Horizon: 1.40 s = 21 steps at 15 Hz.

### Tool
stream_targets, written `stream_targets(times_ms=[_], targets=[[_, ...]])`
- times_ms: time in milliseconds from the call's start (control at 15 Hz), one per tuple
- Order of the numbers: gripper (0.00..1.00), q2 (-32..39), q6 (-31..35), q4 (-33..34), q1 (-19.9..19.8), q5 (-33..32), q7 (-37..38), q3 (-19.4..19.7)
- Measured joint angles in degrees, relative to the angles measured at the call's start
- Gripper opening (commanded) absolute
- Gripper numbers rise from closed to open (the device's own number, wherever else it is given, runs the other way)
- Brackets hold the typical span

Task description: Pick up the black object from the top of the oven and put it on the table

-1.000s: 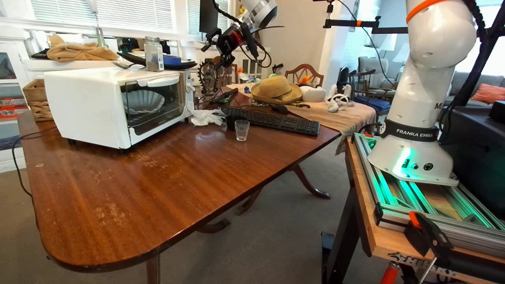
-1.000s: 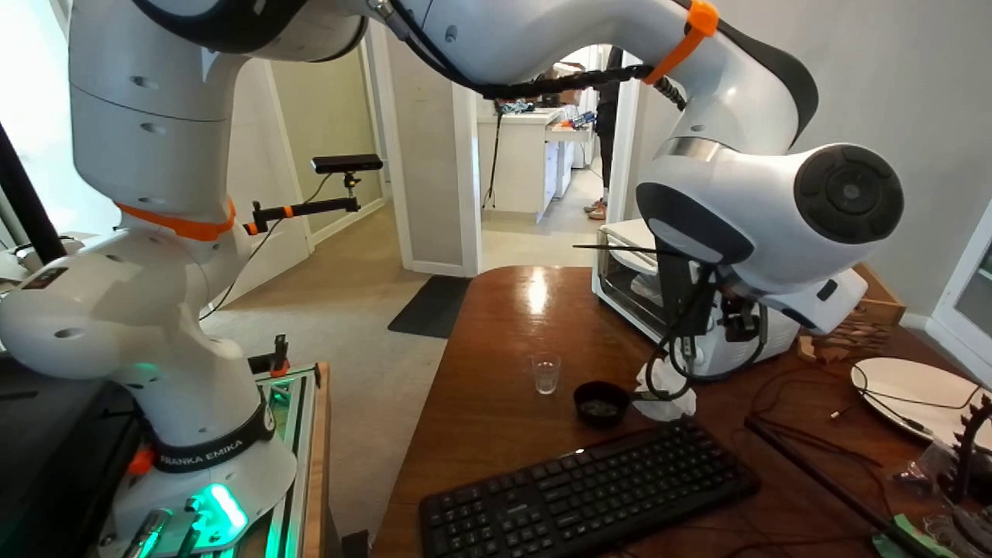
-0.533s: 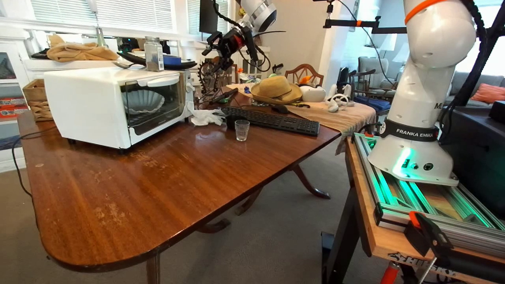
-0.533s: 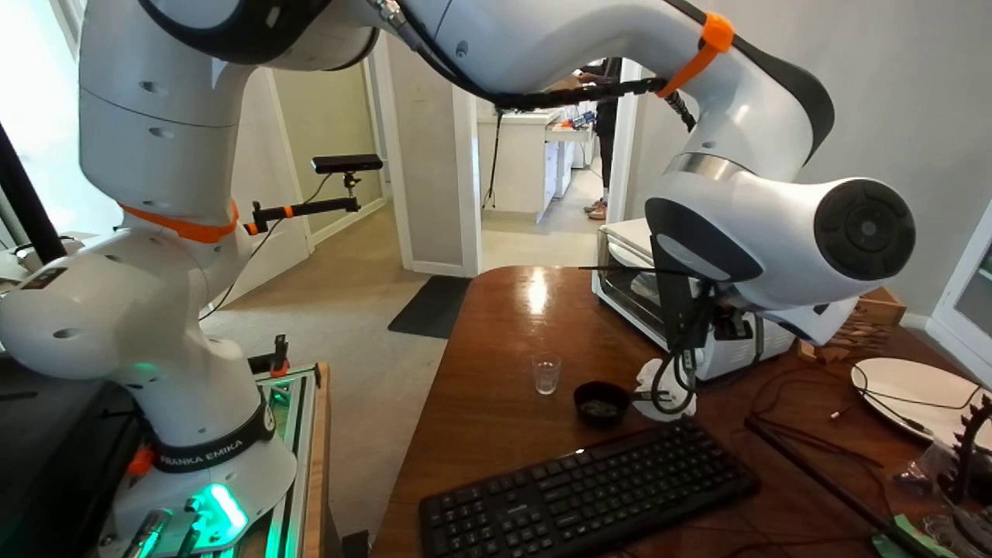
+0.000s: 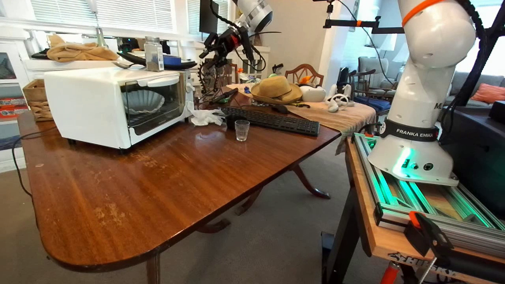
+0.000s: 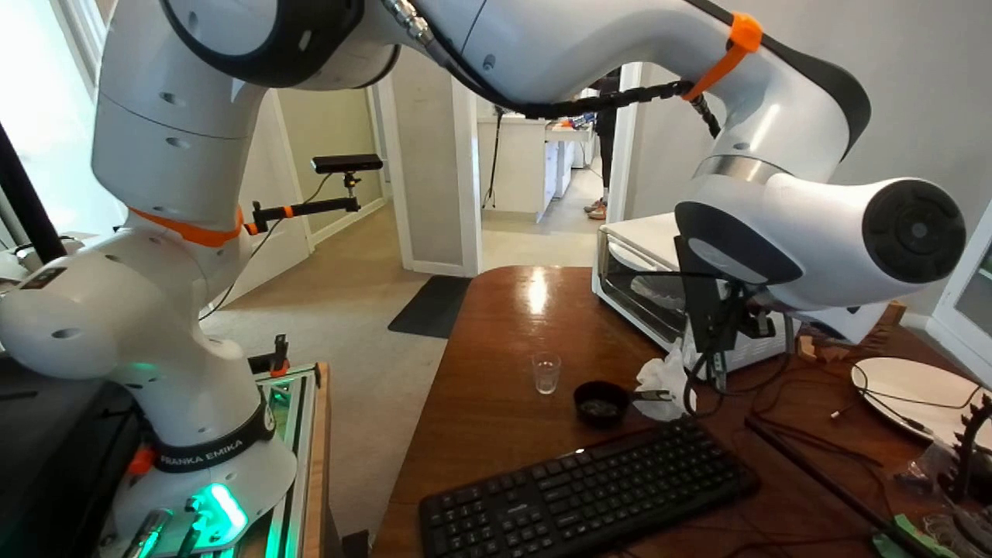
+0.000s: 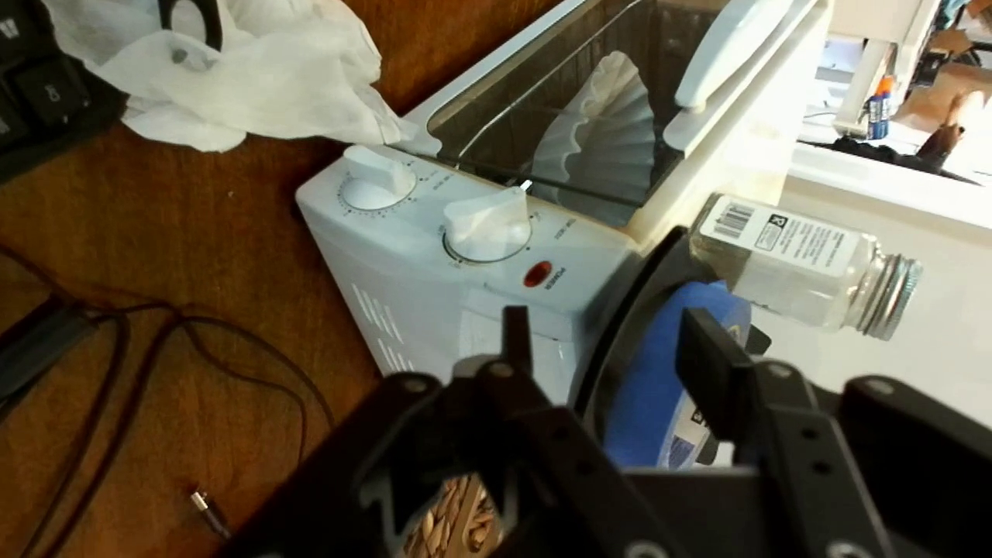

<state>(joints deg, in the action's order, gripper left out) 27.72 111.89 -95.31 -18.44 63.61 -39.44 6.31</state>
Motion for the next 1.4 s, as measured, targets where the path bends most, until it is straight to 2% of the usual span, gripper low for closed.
stream_targets(times_ms=[400, 467, 667, 733, 800, 933, 1000, 1067, 1133, 1267, 1400], targets=[[0.44, 3.98, -3.2, 6.51, -0.03, -0.01, 0.52, -0.31], [0.38, 4.75, -3.66, 7.52, -0.03, -0.01, 0.61, -0.41], [0.28, 7.04, -4.9, 10.38, -0.05, -0.02, 1.03, -0.69], [0.32, 7.77, -5.38, 11.28, -0.06, -0.02, 1.17, -0.72], [0.27, 8.5, -5.71, 12.1, -0.08, -0.02, 1.22, -0.76], [0.27, 9.83, -6.35, 13.64, -0.13, -0.02, 1.58, -0.86], [0.23, 10.45, -6.51, 14.39, -0.19, -0.02, 1.88, -1.01], [0.05, 11.05, -6.61, 15.13, -0.26, -0.03, 2.19, -1.2], [0.06, 11.63, -6.7, 15.85, -0.3, -0.04, 2.45, -1.36], [0.0, 12.58, -6.8, 17.14, -0.32, -0.05, 2.97, -1.57], [0.02, 12.98, -6.91, 17.94, -0.43, -0.09, 3.57, -1.76]])
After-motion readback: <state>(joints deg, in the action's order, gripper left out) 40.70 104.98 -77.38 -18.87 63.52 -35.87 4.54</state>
